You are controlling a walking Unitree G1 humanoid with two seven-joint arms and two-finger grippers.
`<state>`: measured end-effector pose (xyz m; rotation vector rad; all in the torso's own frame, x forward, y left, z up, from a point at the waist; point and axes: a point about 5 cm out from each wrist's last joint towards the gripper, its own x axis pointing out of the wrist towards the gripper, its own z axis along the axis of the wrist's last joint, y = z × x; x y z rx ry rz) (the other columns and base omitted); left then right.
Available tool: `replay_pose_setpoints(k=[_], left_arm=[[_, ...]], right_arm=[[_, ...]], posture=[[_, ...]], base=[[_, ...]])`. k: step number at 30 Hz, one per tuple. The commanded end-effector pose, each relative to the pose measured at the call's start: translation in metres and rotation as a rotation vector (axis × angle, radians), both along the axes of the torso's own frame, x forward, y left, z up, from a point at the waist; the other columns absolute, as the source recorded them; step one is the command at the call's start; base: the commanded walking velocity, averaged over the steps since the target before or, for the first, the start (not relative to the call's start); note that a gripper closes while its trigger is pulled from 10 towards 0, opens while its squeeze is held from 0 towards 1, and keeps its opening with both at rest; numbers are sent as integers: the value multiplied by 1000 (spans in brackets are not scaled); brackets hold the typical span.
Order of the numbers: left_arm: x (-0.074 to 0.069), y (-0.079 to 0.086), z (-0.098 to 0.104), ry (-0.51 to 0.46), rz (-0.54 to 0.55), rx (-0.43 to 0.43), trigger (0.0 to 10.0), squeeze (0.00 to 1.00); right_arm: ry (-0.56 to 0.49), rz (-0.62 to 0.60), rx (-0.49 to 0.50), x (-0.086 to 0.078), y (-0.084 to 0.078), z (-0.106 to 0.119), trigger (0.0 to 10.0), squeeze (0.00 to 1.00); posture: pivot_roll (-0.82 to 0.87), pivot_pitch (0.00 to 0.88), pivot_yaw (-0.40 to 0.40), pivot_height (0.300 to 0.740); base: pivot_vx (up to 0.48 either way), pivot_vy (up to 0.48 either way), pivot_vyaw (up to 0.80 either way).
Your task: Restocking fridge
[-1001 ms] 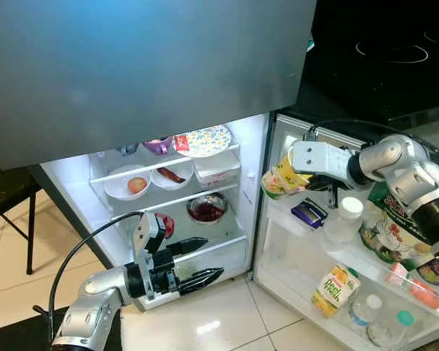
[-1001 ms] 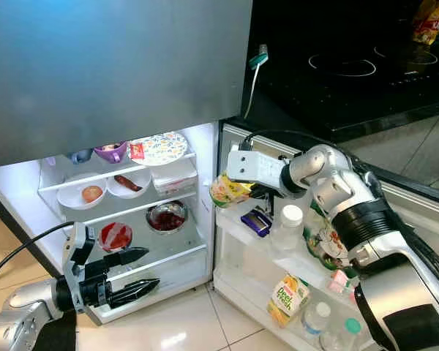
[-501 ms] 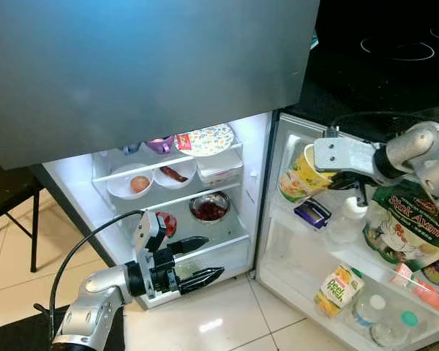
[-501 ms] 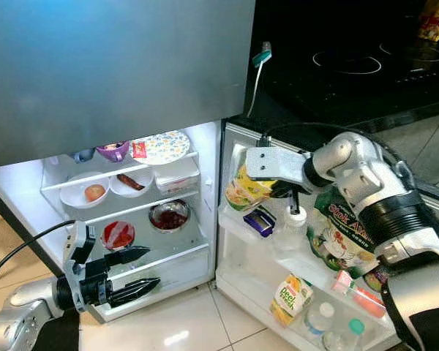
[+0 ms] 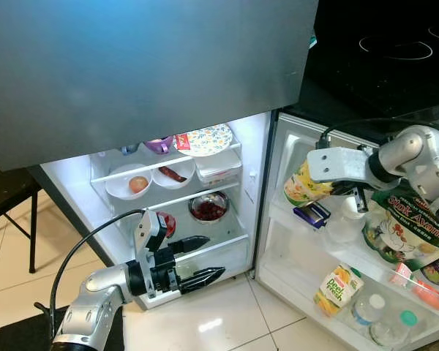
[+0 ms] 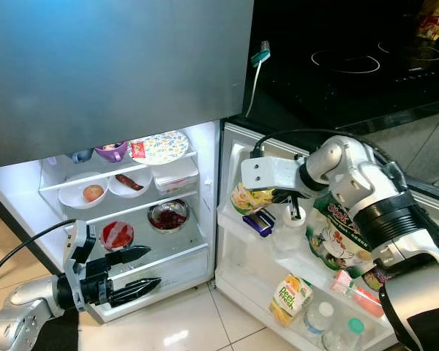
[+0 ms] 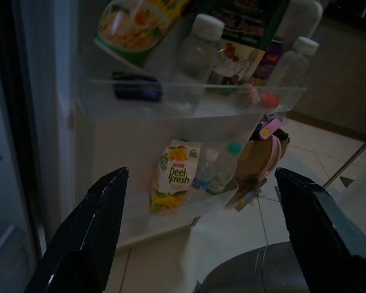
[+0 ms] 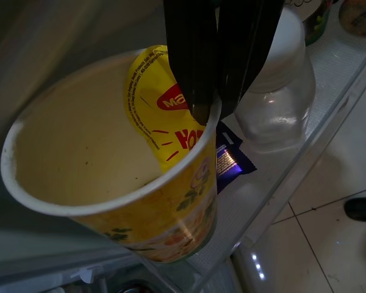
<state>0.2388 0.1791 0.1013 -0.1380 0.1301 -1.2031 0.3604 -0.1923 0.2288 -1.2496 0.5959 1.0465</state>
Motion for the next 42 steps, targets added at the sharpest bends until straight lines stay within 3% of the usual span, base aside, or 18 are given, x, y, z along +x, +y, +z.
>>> replay_pose_setpoints(k=[1, 10, 21, 42], left_arm=[[-2, 2, 1, 6, -28, 21, 10000, 0], [-3, -1, 3, -2, -41, 23, 10000, 0], [-4, -5, 5, -9, -64, 25, 10000, 0], [-1, 10, 9, -48, -19, 119, 10000, 0]], right_arm=[[9, 31, -34, -1, 6, -6, 10000, 0], [13, 52, -106, 1, 11, -16, 10000, 0], [37, 154, -192, 0, 30, -30, 10000, 0], [41, 169, -203, 3, 36, -37, 10000, 0]], posture=[[-33, 0, -8, 740], [-35, 0, -10, 740], [-32, 0, -18, 740], [-30, 0, -23, 740]], base=[[0, 0, 0], [0, 0, 0], [0, 0, 0], [0, 0, 0]])
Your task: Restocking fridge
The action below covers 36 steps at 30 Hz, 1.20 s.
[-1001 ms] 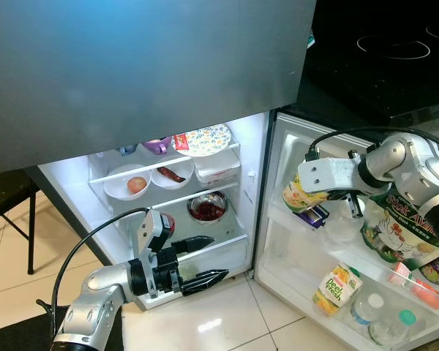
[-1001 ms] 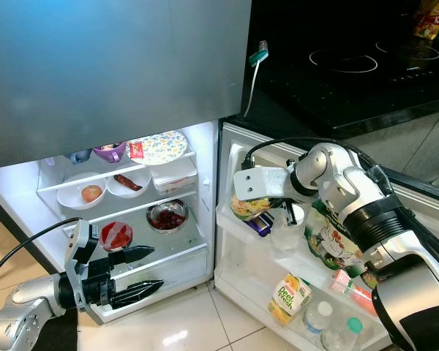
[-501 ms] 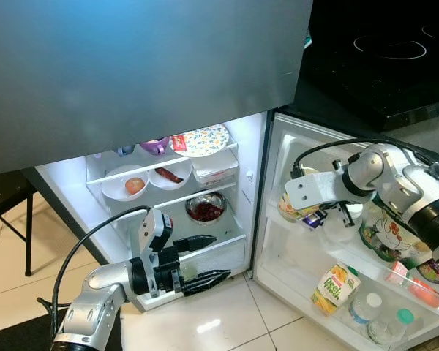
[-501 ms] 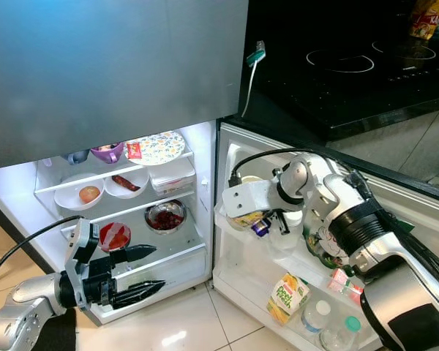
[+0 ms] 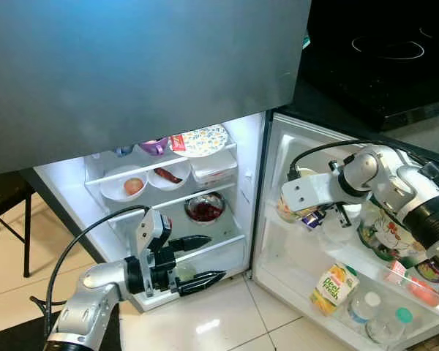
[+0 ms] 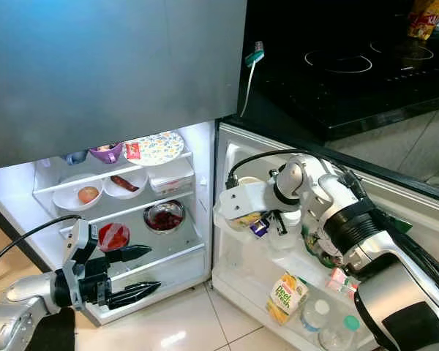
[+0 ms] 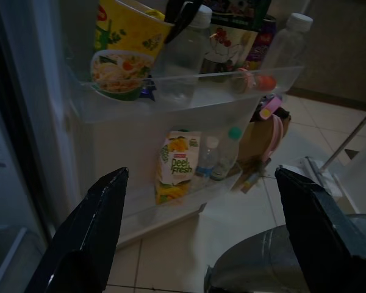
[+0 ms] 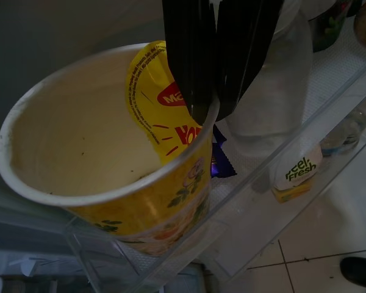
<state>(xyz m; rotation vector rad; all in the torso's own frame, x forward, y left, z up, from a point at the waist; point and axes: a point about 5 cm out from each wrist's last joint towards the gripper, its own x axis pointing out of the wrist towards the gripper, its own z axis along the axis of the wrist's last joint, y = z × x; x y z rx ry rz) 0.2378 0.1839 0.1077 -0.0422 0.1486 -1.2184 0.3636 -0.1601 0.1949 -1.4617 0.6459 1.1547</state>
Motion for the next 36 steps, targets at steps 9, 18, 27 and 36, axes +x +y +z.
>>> replay_pose_setpoints(k=[9, 18, 27, 36], left_arm=[[2, 7, 7, -35, 0, 46, 10000, 0], [2, 5, 7, -40, -6, 47, 10000, 0], [3, 3, 7, -37, -15, 42, 10000, 0], [3, 2, 7, -39, -22, 41, 10000, 0]], right_arm=[[-55, 15, 23, 7, 9, 1, 10000, 647], [-71, 19, 46, 8, 9, 8, 10000, 463], [-89, 28, 151, 8, 11, 31, 10000, 0], [-79, 55, 275, 1, 14, 53, 10000, 0]], posture=[[-29, 0, -25, 740], [-34, 0, -24, 740], [-35, 0, -22, 740], [-36, 0, -19, 740]], base=[[0, 0, 0], [0, 0, 0], [0, 0, 0], [0, 0, 0]])
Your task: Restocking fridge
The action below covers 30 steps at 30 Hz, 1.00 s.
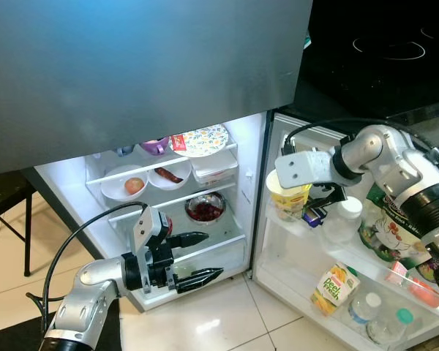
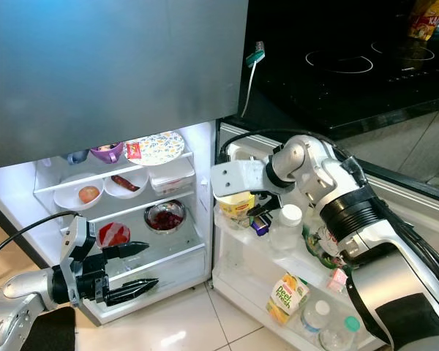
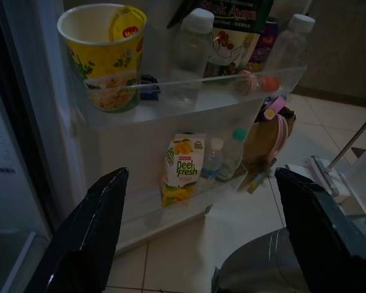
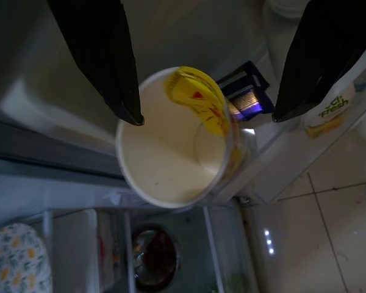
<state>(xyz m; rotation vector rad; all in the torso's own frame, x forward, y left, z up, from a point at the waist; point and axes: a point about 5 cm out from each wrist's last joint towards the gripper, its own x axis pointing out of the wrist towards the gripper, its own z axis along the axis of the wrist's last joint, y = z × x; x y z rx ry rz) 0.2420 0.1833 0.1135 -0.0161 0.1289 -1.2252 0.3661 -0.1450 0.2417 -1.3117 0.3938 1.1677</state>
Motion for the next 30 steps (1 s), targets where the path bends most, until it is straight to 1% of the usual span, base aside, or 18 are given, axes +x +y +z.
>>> replay_pose_setpoints(k=[1, 4, 5, 8, 9, 10, 11, 12, 13, 14, 16, 19, 23, 24, 25, 26, 28, 30], left_arm=[[-1, 3, 1, -10, -14, 32, 10000, 0], [0, 2, 1, -10, -16, 33, 10000, 0], [0, 2, 1, -12, -18, 33, 10000, 0], [0, 2, 1, -12, -19, 32, 10000, 0], [0, 1, 2, -13, -22, 30, 10000, 0], [0, 1, 2, -13, -22, 30, 10000, 0], [1, 1, 3, -14, -28, 28, 10000, 0], [1, 1, 3, -14, -30, 27, 10000, 0], [1, 1, 3, -14, -30, 27, 10000, 0], [2, 1, 3, -16, -32, 27, 10000, 0], [3, 1, 3, -19, -33, 30, 10000, 0], [5, 1, 3, -25, -29, 34, 10000, 0], [6, 0, 2, -27, -28, 36, 10000, 0], [6, -1, 1, -27, -30, 37, 10000, 0], [6, -1, 1, -27, -30, 37, 10000, 0], [6, -1, 1, -27, -30, 37, 10000, 0], [6, -2, -1, -27, -31, 41, 10000, 0], [7, -2, -1, -30, -28, 44, 10000, 0]], right_arm=[[1, 2, 26, -1, -1, 6, 10000, 0], [8, 11, 57, -5, -3, 10, 10000, 0], [43, 40, 152, -14, -4, 17, 10000, 0], [57, 53, 186, -17, -4, 20, 10000, 0], [84, 79, 244, -23, -4, 23, 10000, 0], [84, 79, 244, -23, -4, 23, 10000, 0], [143, 137, 359, -38, -4, 27, 10000, 0], [167, 156, 396, -44, -4, 27, 10000, 0], [167, 156, 396, -44, -4, 27, 10000, 0], [194, 178, 434, -50, -4, 25, 10000, 0], [258, 232, 524, -66, 0, 17, 10000, 0], [311, 256, 608, -78, 6, 9, 10000, 0], [343, 248, 656, -85, 10, 0, 10000, 0], [392, 227, 693, -92, 13, -13, 10000, 0], [392, 227, 693, -92, 13, -13, 10000, 0], [429, 208, 713, -96, 14, -23, 10000, 0], [485, 123, 736, -100, 13, -49, 10000, 0], [517, 60, 755, -104, 12, -63, 10000, 0]], posture=[[-36, 0, -19, 740], [-35, 0, -17, 740], [-32, 0, -16, 740], [-32, 0, -16, 740], [-32, 0, -16, 740], [-32, 0, -16, 740], [-35, 0, -11, 740], [-35, 0, -11, 740], [-35, 0, -11, 740], [-36, 0, -10, 740], [-34, 0, -12, 740], [-33, 0, -10, 740], [-35, 0, -8, 740], [-40, 0, -4, 740], [-40, 0, -4, 740], [-40, 0, -4, 740], [-34, 0, -8, 740], [-30, 0, -10, 740]], base=[[0, 0, 0], [0, 0, 0], [0, 0, 0], [0, 0, 0], [0, 0, 0], [0, 0, 0], [0, 0, 0], [0, 0, 0], [0, 0, 0], [0, 0, 0], [0, 0, 0], [0, 0, 0], [0, 0, 0], [0, 0, 0], [0, 0, 0], [0, 0, 0], [0, 0, 0], [0, 0, 0]])
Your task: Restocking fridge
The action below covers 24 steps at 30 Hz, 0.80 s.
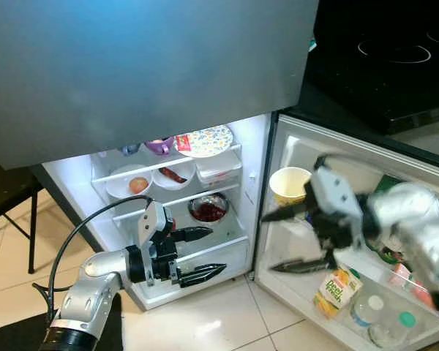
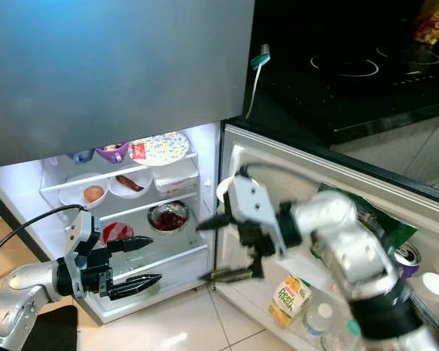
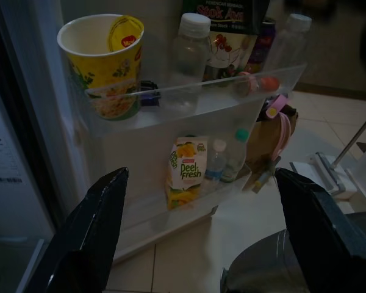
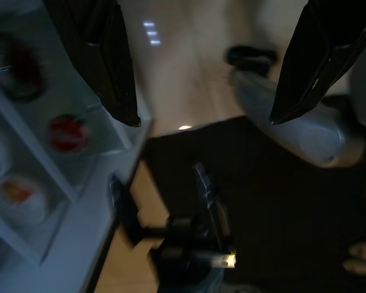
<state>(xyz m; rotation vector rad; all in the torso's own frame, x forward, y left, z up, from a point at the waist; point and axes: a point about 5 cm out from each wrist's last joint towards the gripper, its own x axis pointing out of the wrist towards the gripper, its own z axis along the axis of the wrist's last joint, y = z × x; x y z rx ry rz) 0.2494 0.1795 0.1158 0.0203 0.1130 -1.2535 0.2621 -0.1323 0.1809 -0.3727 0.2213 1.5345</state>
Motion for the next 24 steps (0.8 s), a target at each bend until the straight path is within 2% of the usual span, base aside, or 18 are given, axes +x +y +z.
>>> replay_pose_setpoints(k=[1, 3, 7, 10, 12, 15, 16, 17, 19, 20, 21, 22, 23, 24], left_arm=[[0, 1, -3, -1, 4, 27, 10000, 0], [0, 1, -3, -2, 4, 26, 10000, 0], [-1, -1, -5, -1, -6, 25, 10000, 0], [-1, -2, -5, -1, -8, 24, 10000, 0], [-1, -1, -6, -6, 2, 29, 10000, 0], [-1, 0, -7, -2, 10, 33, 10000, 0], [-1, 0, -7, 0, 9, 33, 10000, 0], [-1, 0, -7, 0, 9, 33, 10000, 0], [-1, 0, -9, 2, 8, 36, 10000, 0], [-1, 0, -9, 2, 8, 36, 10000, 0], [-1, 0, -11, 6, 12, 38, 10000, 0], [-1, -1, -12, 7, 13, 38, 10000, 0], [-1, -1, -12, 7, 13, 38, 10000, 0], [-2, -1, -14, 11, 13, 41, 10000, 0]], right_arm=[[38, -48, 3, -3, -2, -8, 10000, 0], [61, -66, 10, -5, -2, -13, 10000, 0], [175, -162, 7, -11, -7, -42, 10000, 0], [221, -217, 6, -13, -12, -57, 10000, 0], [284, -274, 8, -15, -18, -73, 10000, 0], [442, -358, 20, -22, -26, -106, 10000, 0], [475, -381, 11, -24, -29, -116, 10000, 0], [475, -381, 11, -24, -29, -116, 10000, 0], [540, -497, -19, -29, -40, -146, 10000, 0], [540, -497, -19, -29, -40, -146, 10000, 0], [590, -670, -26, -34, -52, -174, 10000, 0], [602, -729, -31, -35, -55, -182, 10000, 0], [602, -729, -31, -35, -55, -182, 10000, 0], [633, -802, -31, -40, -60, -193, 10000, 0]], posture=[[-31, 0, -9, 740], [-32, 0, -8, 740], [-33, 0, -10, 740], [-25, 0, -14, 740], [-23, 0, -14, 740], [-27, 0, -10, 740], [-25, 0, -12, 740], [-25, 0, -12, 740], [-23, 0, -14, 740], [-23, 0, -14, 740], [-25, 0, -14, 740], [-25, 0, -14, 740], [-25, 0, -14, 740], [-25, 0, -15, 740]], base=[[0, 0, 0], [0, 0, 0], [0, 0, 0], [0, 0, 0], [0, 0, 0], [0, 0, 0], [0, 0, 0], [0, 0, 0], [0, 0, 0], [0, 0, 0], [0, 0, 0], [0, 0, 0], [0, 0, 0], [0, 0, 0]])
